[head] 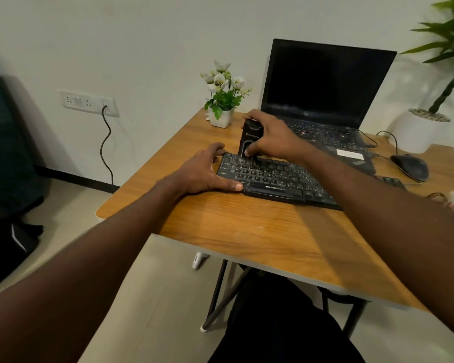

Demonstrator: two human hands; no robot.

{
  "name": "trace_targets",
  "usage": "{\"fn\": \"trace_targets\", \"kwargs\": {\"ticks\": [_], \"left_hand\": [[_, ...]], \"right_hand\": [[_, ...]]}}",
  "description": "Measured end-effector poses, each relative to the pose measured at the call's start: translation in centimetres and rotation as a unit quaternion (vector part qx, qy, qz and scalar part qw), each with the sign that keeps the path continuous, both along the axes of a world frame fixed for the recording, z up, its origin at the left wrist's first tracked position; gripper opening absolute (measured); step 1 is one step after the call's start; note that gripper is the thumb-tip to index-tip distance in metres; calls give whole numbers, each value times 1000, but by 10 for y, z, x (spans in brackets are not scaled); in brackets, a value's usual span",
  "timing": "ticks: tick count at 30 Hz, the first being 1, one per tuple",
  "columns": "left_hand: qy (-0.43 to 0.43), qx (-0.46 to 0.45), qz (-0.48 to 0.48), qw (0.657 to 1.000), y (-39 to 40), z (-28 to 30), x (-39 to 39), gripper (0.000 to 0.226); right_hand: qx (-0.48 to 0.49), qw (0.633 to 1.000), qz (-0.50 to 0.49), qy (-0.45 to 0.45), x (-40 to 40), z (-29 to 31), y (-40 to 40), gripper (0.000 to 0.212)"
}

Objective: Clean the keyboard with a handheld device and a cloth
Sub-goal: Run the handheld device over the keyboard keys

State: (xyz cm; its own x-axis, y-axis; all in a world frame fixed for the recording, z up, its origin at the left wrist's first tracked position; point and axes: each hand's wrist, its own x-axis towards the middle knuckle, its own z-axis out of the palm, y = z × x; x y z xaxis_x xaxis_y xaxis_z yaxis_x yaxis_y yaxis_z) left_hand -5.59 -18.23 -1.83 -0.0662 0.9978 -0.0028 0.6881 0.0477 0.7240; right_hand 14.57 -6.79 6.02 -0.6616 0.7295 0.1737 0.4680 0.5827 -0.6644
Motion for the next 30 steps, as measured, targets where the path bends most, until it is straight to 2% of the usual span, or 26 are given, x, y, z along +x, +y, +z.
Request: {"fn": "trace_targets", "kwargs": {"ticks": [2,3,7,8,9,13,16,19,20,22,24,30], "left_hand": [[1,0,3,1000,1,0,0,150],[0,-2,4,1000,1,0,0,150],[-1,-6,-1,1000,2,1,1,149],[-2,-6,-2,1000,2,2,1,149],[-3,-7,-2,1000,2,1,0,149],[-13,-3,-5,1000,2,0,0,149],[-18,-5,-4,1000,3,-2,-2,148],[-20,-10,-12,1000,6,-2,-2,147],[-22,-12,-12,1000,6,-1,-2,147],[-24,-11,-11,1000,6,-2,-3,149],[-22,-8,-12,1000,6,-3,-3,150],[-14,-8,-5,1000,6,-2,-3,149]], "right_hand": [[-34,999,-10,9,7,0,6,82],[-41,999,-2,-15,12,2,9,84],[9,982,34,-187,26,34,15,85],[32,978,35,-202,24,40,13,83],[39,981,36,-188,20,41,10,81],[-3,999,17,-37,10,13,-3,79],[-22,996,30,-87,19,13,2,84],[-9,980,64,-189,30,36,8,73],[12,979,59,-196,30,40,7,72],[27,987,41,-152,26,37,2,73],[3,995,24,-95,28,23,-4,77],[55,997,-49,-33,48,6,1,77]]}}
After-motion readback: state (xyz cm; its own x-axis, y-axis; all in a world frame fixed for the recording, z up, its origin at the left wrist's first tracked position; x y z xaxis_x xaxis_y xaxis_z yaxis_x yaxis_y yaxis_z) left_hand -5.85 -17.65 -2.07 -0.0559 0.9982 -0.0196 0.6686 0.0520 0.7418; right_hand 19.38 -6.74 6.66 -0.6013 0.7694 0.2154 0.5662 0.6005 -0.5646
